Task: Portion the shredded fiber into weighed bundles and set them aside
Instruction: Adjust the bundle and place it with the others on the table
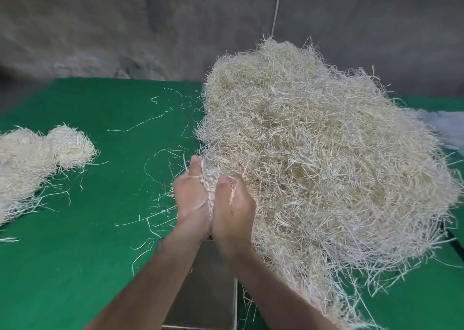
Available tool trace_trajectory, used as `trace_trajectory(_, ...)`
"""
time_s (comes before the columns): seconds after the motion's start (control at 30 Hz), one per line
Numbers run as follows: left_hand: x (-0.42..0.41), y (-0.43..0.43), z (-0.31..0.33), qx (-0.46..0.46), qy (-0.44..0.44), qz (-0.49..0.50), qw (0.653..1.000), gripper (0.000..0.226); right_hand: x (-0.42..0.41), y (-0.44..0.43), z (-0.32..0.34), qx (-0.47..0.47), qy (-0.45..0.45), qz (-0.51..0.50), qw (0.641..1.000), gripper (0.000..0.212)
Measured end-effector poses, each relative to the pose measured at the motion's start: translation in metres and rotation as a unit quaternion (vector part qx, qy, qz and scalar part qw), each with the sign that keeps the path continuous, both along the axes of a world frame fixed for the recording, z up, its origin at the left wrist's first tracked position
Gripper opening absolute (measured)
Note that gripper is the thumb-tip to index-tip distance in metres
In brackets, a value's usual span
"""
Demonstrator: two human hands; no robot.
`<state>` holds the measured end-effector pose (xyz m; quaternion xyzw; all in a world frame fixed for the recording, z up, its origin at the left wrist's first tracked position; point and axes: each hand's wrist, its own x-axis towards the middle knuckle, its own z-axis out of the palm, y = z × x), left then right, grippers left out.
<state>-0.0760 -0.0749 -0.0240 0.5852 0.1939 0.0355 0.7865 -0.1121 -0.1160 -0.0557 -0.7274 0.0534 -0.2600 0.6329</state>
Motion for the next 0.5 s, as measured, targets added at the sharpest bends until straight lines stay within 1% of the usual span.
trace_trajectory(0.07, -0.001, 0.0, -0.002, 0.019, -0.006, -0.004, 1.0, 0.044, 0.005, -0.006, -0.001, -0.034, 0.003, 0.017, 0.999, 0.026)
trace_trajectory(0.1, -0.003, 0.0, -0.004, 0.019, -0.001, -0.018, 1.0, 0.041, 0.012, -0.014, 0.002, -0.034, 0.025, 0.03, 0.999, 0.023)
trace_trajectory(0.17, -0.006, 0.001, -0.006, 0.022, 0.036, -0.076, 0.996, 0.032, 0.025, -0.032, 0.007, 0.009, 0.074, 0.063, 0.995, 0.007)
trace_trajectory(0.2, -0.005, 0.006, -0.009, 0.027, 0.051, -0.086, 0.995, 0.035, 0.029, -0.037, 0.006, 0.04, 0.087, 0.085, 0.992, 0.014)
trace_trajectory(0.23, -0.002, 0.011, -0.011, 0.026, 0.043, -0.083, 0.995, 0.039, 0.03, -0.04, 0.005, 0.072, 0.098, 0.124, 0.985, 0.024)
trace_trajectory(0.27, 0.002, 0.017, -0.013, 0.049, 0.017, -0.074, 0.996, 0.04, 0.028, -0.04, 0.002, 0.103, 0.109, 0.171, 0.974, 0.035)
trace_trajectory(0.33, 0.006, 0.026, -0.01, 0.135, -0.035, -0.074, 0.987, 0.047, 0.02, -0.032, -0.009, 0.16, 0.158, 0.244, 0.943, 0.071)
trace_trajectory(0.37, 0.008, 0.028, -0.013, 0.152, -0.04, -0.091, 0.983, 0.054, 0.017, -0.027, -0.013, 0.184, 0.193, 0.254, 0.93, 0.083)
trace_trajectory(0.4, 0.008, 0.032, -0.016, 0.145, -0.036, -0.117, 0.982, 0.062, 0.018, -0.024, -0.017, 0.223, 0.215, 0.241, 0.92, 0.089)
trace_trajectory(0.43, 0.007, 0.035, -0.018, 0.103, -0.021, -0.136, 0.985, 0.069, 0.018, -0.024, -0.019, 0.265, 0.228, 0.219, 0.911, 0.085)
trace_trajectory(0.47, 0.007, 0.041, -0.018, 0.047, -0.004, -0.139, 0.989, 0.074, 0.022, -0.023, -0.023, 0.313, 0.224, 0.19, 0.903, 0.067)
trace_trajectory(0.5, 0.007, 0.048, -0.02, -0.009, 0.014, -0.124, 0.992, 0.077, 0.025, -0.022, -0.023, 0.348, 0.215, 0.156, 0.899, 0.041)
